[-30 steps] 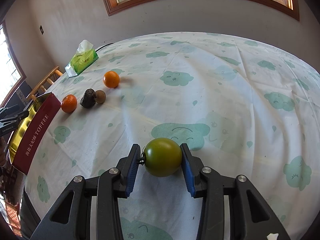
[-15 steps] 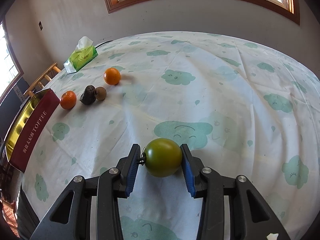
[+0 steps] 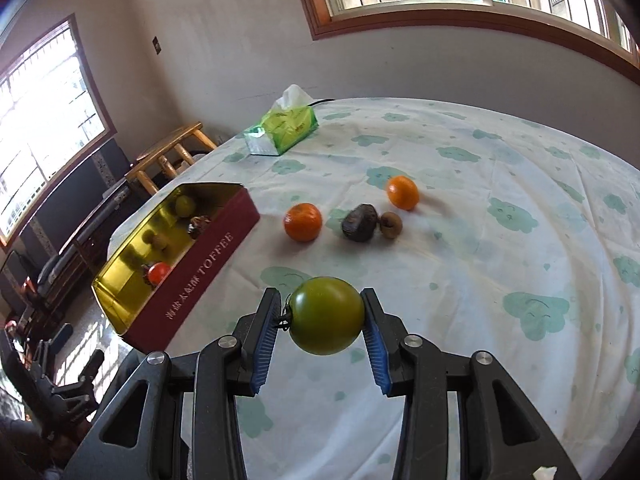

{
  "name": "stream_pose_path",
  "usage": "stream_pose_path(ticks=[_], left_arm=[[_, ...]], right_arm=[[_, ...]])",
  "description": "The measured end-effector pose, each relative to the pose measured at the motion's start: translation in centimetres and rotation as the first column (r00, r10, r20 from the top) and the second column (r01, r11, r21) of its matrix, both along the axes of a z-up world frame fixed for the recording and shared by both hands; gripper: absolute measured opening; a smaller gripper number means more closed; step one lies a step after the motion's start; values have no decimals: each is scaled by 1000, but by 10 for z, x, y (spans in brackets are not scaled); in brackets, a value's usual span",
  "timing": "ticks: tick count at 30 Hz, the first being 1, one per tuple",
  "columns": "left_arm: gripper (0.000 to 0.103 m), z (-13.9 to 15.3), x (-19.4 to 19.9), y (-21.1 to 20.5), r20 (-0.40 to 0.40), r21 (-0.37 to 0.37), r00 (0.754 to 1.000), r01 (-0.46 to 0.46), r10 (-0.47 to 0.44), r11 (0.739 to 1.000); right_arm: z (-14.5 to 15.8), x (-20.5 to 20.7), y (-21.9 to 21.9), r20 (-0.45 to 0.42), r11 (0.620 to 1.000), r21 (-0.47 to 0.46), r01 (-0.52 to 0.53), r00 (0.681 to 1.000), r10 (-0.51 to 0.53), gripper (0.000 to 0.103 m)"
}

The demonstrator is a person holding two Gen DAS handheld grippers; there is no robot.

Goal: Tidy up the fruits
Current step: 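Carry the green tomato into the tin and open the right gripper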

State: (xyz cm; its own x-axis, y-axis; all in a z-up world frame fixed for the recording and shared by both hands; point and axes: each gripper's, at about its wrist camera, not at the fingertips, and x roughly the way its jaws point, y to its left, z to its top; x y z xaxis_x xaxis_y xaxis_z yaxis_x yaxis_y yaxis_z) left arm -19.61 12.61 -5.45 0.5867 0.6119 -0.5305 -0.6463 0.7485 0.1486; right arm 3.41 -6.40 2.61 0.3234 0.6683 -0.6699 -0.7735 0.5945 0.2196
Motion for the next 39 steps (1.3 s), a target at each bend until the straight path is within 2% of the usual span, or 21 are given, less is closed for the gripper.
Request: stream_pose_path(ticks=[2,4,7,10,15,22,24,26,27,31,33,37,39], left_arm=[[99,-3,1,3,-13,-8,1000,-12,12,1000],[100,-7,6,3,-33,-14,999,-4,4,1000],[100,-12,10,4,-59,-12,998,2,-2,1000],[100,-11,5,6,-41,-14,999,1,-2,1000],[102,-12,0,15,-18,-49,1000,-8,8,999],[102,-16,-4,26,-2,-105,1000,-26,26,994],[102,-16,-5,28,2,-113,1000,-30,30,993],[102,-16,-5,28,2,-117,999,-32,32,993],[102,-16,-5,28,0,-118,999,-33,33,992],[102,-16,-5,29,-6,-120,999,-38,38,992],[102,-16,-4,29,-9,-120,999,-38,38,992],[102,-16,-2,27,-17,-116,999,-39,37,992],[102,-16,-2,27,-17,-117,999,-39,38,992]], right_arm=[[9,-14,28,-1,997,8,-73,997,73,38],[11,-24,55,-9,991,13,-134,991,134,38],[6,-34,96,-33,979,6,-202,979,202,38],[-3,-41,135,-54,967,-19,-255,966,254,38],[-21,-38,183,-98,955,-57,-292,953,286,38],[-35,-32,221,-122,950,-123,-288,954,274,39],[-35,-32,227,-126,952,-121,-281,956,266,40],[-29,-32,227,-126,956,-75,-282,954,271,44],[-23,-33,225,-110,960,-55,-275,957,268,50],[1,-36,208,-36,970,19,-243,969,244,53],[12,-37,194,9,974,49,-223,975,223,64],[18,-36,158,104,986,31,-165,981,161,78],[12,-28,136,118,993,4,-121,986,120,83]])
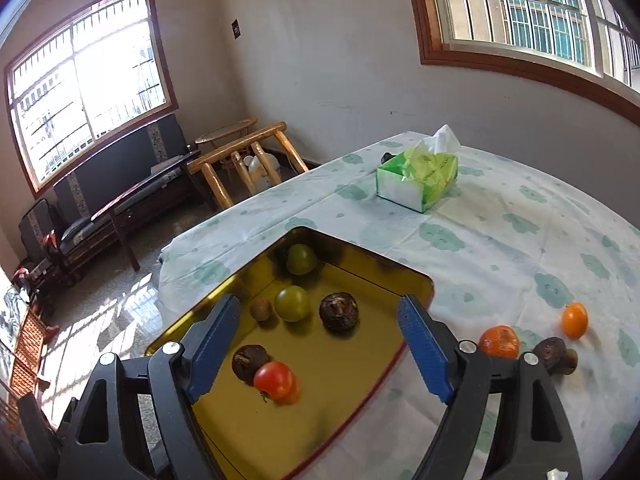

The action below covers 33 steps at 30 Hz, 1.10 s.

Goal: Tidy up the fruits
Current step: 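Carry the green tomato into the tin and open the right gripper, then grasp the large orange on the cloth with the left gripper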

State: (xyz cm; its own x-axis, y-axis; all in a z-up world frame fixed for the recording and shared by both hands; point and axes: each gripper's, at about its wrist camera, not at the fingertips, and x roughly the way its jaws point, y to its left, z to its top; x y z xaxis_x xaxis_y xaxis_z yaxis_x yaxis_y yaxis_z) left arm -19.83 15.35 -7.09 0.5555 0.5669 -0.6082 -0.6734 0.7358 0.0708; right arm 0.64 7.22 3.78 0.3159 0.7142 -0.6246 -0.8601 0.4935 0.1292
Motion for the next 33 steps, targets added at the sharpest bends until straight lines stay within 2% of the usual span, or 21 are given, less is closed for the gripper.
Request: stream_pose_path(ticks=[4,7,13,17,19,22,23,24,26,28,30,33], left_arm=[[102,0,1,0,-5,-1,1000,-3,3,1000],[102,-1,2,0,-11,5,1000,-5,5,1000],[102,-1,4,-4,-33,20,999,-7,7,1000],[102,0,6,-9,-52,47,998,-17,19,999],[102,6,3,-11,-34,64,999,-16,18,998],[102,27,6,-18,-1,109,999,48,-48,993],[102,38,11,-21,1,137,997,76,-77,988],[102,50,18,-24,4,156,993,115,-118,981],[102,77,35,-27,22,170,976,211,-218,963],[102,101,61,-30,11,154,941,333,-339,930],[102,119,97,-34,-20,102,886,463,-463,881],[102,133,154,-44,-60,5,778,627,-625,779]], right_arm=[[-22,32,-56,-22,991,-47,128,991,-129,88],[-39,58,-101,-22,966,-104,236,971,-240,88],[-62,107,-186,4,882,-210,423,902,-432,92],[-71,132,-230,15,815,-260,518,846,-533,93],[-75,141,-246,30,784,-286,551,823,-567,96],[-84,152,-263,49,745,-335,577,801,-597,100],[-88,155,-266,48,741,-349,574,801,-597,102],[-89,156,-270,21,758,-326,566,806,-592,103],[-91,158,-278,-14,771,-295,565,804,-595,103],[-92,159,-272,-6,770,-301,563,806,-592,103],[-92,159,-272,-9,771,-299,563,806,-592,103],[-91,160,-273,-15,774,-295,560,807,-590,103]])
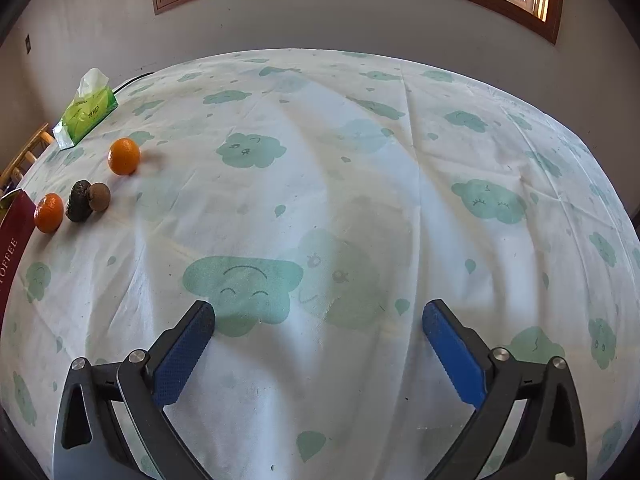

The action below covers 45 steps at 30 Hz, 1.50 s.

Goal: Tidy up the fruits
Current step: 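Grasp the large orange on the cloth with the left gripper, then grasp the small brown round fruit with the right gripper while the left gripper holds the orange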

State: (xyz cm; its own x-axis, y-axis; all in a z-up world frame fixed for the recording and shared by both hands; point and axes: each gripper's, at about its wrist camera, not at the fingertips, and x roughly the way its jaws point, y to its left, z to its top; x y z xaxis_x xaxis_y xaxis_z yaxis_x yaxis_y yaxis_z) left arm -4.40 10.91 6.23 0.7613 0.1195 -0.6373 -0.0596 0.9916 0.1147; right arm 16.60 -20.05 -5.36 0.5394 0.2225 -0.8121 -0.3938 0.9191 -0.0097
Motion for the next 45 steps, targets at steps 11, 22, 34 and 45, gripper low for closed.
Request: stream_pose_path(ticks=[11,22,34,45], left_arm=[[73,-63,178,-14,-341,50,914,251,-220,967],[43,-104,224,3,-470,22,868,190,-158,981],[43,-27,120,-23,-259,-204,963,16,-70,979],[43,-12,58,-30,-244,-188,969,-15,-33,982]], right_arm=[[7,1,-19,-18,986,164,2,1000,1,103],[7,3,-21,-21,983,186,3,1000,1,103],[25,-18,19,34,928,254,-274,961,275,72],[19,-6,158,49,776,108,-621,783,620,36]])
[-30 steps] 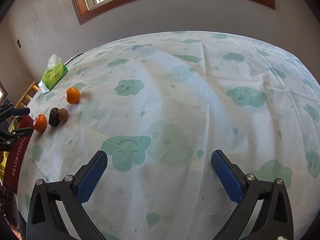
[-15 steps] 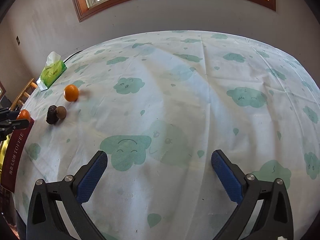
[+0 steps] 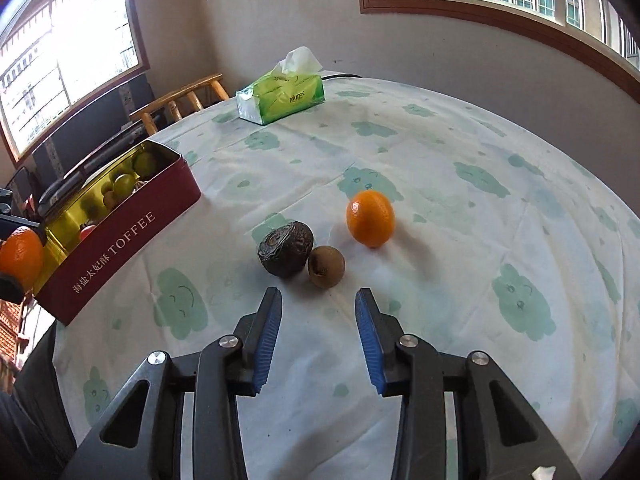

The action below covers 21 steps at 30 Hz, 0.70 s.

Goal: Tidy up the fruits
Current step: 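Grasp the small brown round fruit with the right gripper while the left gripper holds the orange, then lower the orange into the tin and open the left gripper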

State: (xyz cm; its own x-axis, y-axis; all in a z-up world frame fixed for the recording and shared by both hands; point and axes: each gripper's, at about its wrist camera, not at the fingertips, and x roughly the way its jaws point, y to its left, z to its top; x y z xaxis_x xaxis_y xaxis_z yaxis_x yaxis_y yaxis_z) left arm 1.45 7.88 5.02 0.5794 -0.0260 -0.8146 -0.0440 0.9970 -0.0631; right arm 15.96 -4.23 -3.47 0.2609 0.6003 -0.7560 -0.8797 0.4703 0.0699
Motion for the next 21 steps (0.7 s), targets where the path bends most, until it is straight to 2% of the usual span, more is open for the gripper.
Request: stream_pose_path(ticks=[4,8,10,11,15,21], left_arm=[[43,4,-5,1,18,17,1000,3,-3,1000],[43,3,-4,1,21,10,1000,9,-9,1000],[43,1,-2,2,19,2,1000,-1,1,1000],[43,1,-2,3,18,-7,1000,-7,7,1000],[43,0,-7,10,24,-34,999,-36,36,999],[43,4,-29,20,54,-46,993,-106,108,993]], right_arm=[[-4,8,17,26,1000,-29,-11,1000,12,36],[-11,16,28,-11,998,-40,-39,999,39,35],[-13,16,29,-25,998,-40,-43,999,42,31],[-12,15,27,-39,999,-36,-35,999,34,23],[1,-3,0,-35,1000,10,29,999,-28,23],[11,-38,-73,-3,978,29,207,978,-207,23]])
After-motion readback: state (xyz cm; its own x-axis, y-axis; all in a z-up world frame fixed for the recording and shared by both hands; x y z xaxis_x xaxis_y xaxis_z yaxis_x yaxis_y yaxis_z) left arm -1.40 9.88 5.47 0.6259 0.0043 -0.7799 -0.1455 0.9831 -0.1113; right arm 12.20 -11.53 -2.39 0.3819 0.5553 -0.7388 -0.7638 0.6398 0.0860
